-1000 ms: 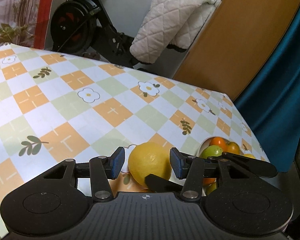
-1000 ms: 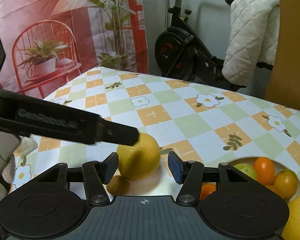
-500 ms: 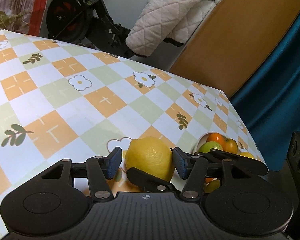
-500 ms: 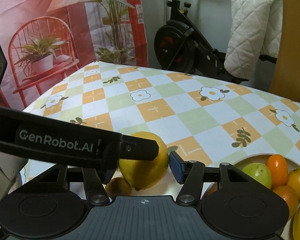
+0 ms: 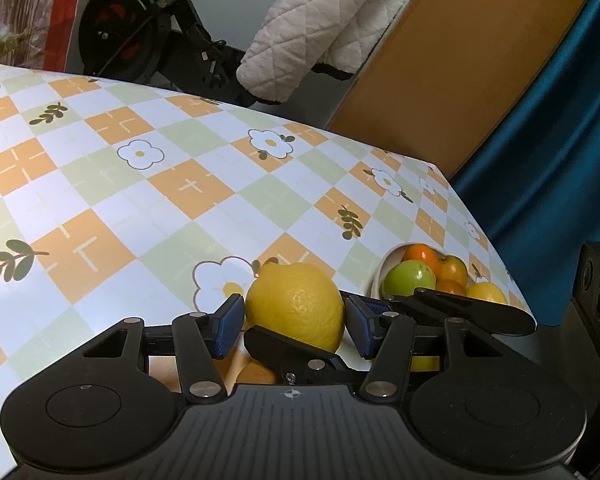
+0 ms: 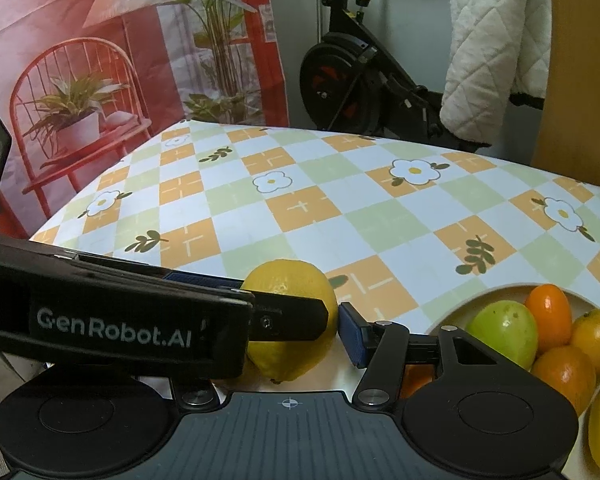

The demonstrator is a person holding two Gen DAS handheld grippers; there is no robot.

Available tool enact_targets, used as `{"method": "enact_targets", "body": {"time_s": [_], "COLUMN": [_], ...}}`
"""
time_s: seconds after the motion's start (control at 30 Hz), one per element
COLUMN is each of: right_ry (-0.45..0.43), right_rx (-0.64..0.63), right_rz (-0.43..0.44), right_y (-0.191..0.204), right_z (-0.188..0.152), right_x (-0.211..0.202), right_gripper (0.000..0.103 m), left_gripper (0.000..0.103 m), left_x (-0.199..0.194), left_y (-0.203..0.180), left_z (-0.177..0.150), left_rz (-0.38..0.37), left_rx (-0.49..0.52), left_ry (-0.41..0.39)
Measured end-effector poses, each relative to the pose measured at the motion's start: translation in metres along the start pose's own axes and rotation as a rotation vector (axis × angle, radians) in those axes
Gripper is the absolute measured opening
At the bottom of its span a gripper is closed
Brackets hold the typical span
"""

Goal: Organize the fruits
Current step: 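Close the left gripper around the second lemon, then carry the second lemon with the left gripper over the plate and lower it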

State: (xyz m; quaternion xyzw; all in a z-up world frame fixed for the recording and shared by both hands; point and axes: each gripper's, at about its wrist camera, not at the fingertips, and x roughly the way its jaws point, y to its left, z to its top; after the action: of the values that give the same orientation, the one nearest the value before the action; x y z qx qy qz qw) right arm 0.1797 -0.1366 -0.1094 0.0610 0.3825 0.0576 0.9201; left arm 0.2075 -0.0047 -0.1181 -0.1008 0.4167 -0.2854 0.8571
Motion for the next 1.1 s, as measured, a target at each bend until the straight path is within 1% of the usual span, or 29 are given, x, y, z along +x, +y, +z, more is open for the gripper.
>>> {"method": "enact_targets", "body": {"time_s": [0.3,0.7,0.83,0.9,1.0,1.1], "right_ry": [-0.053,-0.107,-0.108,-0.107,-0.103,-0.101], "right_rx": [-0.017,0.000,0.007,0.015,0.043,0.062], "right_rz": [-0.002,-0.004,-0.006,-0.007,-0.008,-0.005], "right_y": [0.006,0.000,-0.006,-0.009,-0.015,-0.019], "right_z": [0.004,0.003,-0.002,-0.007,-0.012,-0.018], "right_x": [-0.024,-0.061,-0.073,-0.076,-0.079,-0.081], "right_gripper": [0.051,0.051,0.051,0.051,0.051,0.051], "left_gripper": [0.058,0.058,0.055,0.055,0.055,0.055], "left_x": [-0.022,-0.038,-0.041,-0.040,-0.034,-0.029], "left_y": [-0.012,-0.045,-0.057,-0.064,-0.073,-0.071], "left_z": [0.003,0.005,0.006,0.006,0.002,-0.002], "left_rz": [0.000,0.006,-0.003,-0.011,0.003,0.007], "left_rx": [0.017,0.081,0.097,0.114,0.146,0.124], "left_ry": [-0.048,-0.064,-0.082,-0.082,-0.061,-0.038]}}
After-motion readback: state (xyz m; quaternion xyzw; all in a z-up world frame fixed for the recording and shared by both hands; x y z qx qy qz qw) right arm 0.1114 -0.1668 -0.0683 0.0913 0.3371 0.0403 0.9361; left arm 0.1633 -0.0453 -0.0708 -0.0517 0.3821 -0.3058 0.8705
